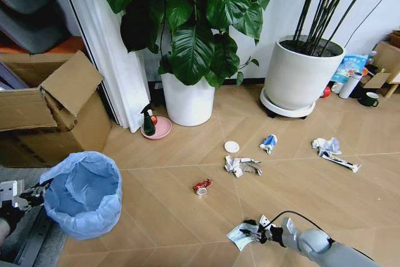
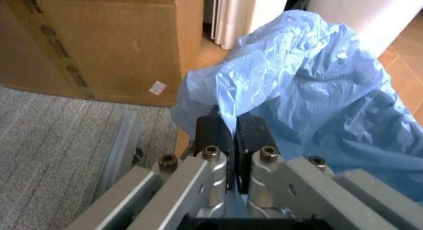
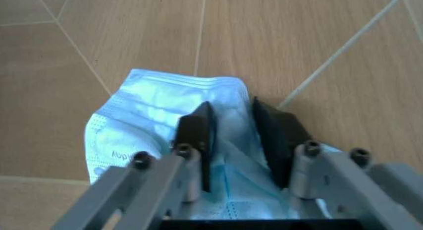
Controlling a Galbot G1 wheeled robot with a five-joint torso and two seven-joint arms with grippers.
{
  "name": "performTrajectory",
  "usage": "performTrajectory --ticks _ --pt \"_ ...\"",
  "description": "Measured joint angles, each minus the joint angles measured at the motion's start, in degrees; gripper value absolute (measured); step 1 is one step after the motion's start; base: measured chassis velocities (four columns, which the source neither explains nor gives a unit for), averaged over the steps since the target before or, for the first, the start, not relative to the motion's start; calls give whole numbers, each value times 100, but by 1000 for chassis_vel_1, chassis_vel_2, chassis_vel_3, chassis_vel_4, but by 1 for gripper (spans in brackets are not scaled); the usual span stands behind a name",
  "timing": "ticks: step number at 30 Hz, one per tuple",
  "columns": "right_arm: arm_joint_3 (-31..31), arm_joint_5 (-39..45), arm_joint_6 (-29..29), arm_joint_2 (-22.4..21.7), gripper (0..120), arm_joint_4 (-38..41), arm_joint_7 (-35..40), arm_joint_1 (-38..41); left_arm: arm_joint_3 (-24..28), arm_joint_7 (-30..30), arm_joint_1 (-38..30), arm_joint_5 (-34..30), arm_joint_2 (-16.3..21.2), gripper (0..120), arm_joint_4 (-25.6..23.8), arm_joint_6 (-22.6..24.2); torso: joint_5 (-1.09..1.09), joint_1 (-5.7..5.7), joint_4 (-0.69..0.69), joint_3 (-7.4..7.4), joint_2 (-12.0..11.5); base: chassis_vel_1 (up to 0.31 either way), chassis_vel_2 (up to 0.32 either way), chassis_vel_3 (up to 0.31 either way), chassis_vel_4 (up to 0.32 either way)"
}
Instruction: Pick up the trash bin and place the garbage on the floor into it.
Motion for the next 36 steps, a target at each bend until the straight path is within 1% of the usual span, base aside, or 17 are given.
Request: performTrajectory --ticks 1,4,7,10,14,17,19,20,23,25,26,27,28,29,31,32,36 --pt "0 0 0 0 19 0 0 0 0 0 0 0 0 0 0 0 0 0 0 0 0 0 0 0 0" --pt "78 -3 -4 -4 6 79 -38 -62 45 0 -40 0 1 0 8 0 1 1 0 2 -2 0 0 0 0" --pt "183 9 4 -5 0 174 -80 -90 83 -3 -55 3 1 0 9 0 4 2 -3 3 -3 0 0 0 0" --pt "402 80 29 -45 0 433 -118 -122 152 -8 -84 24 15 0 8 0 -8 2 -1 2 -3 0 0 0 0" --pt "605 157 30 -116 0 733 -136 -194 226 -21 -146 32 48 0 2 8 -3 1 -1 1 -3 0 0 0 0" --pt "771 212 26 -165 0 930 -139 -268 283 -33 -193 34 80 0 4 15 -6 1 -3 1 -3 0 0 0 0" --pt "1115 285 30 -207 0 1254 -141 -408 383 -34 -257 37 128 0 31 17 -2 1 -3 1 -3 0 0 0 0" --pt "1115 285 30 -207 0 1254 -141 -408 383 -34 -257 37 128 0 31 17 -2 1 -3 1 -3 0 0 0 0" --pt "1790 491 99 -248 0 1777 -177 -643 634 15 -381 72 216 0 80 -11 -7 1 -1 0 -3 0 0 0 0" --pt "1860 515 106 -251 0 1828 -182 -667 680 28 -404 83 237 0 90 -18 -7 1 -1 0 -3 0 0 0 0" --pt "2279 658 137 -290 0 2127 -200 -798 926 80 -541 151 358 0 132 -65 -5 1 -3 0 -2 0 0 0 0" --pt "2551 757 152 -338 0 2346 -217 -890 1160 96 -725 187 468 0 164 -85 -5 1 1 0 -3 0 0 0 0" --pt "2775 837 167 -391 0 2546 -230 -962 1343 98 -899 186 564 0 175 -93 -8 1 -3 1 -3 0 0 0 0" --pt "2775 837 167 -391 0 2546 -230 -962 1343 98 -899 186 564 0 175 -93 -8 1 -3 1 -3 0 0 0 0" --pt "3094 968 208 -512 0 2866 -258 -1046 1601 96 -1148 142 733 0 186 -113 -8 0 -6 0 -2 0 0 0 0" --pt "3263 1073 246 -660 0 3120 -287 -1031 1890 100 -1381 78 947 0 228 -148 -3 1 -9 0 -2 0 0 0 0" --pt "3165 1160 340 -884 0 3334 -318 -666 2221 123 -1627 2 1195 0 304 -176 -6 1 -9 0 -2 0 0 0 0"
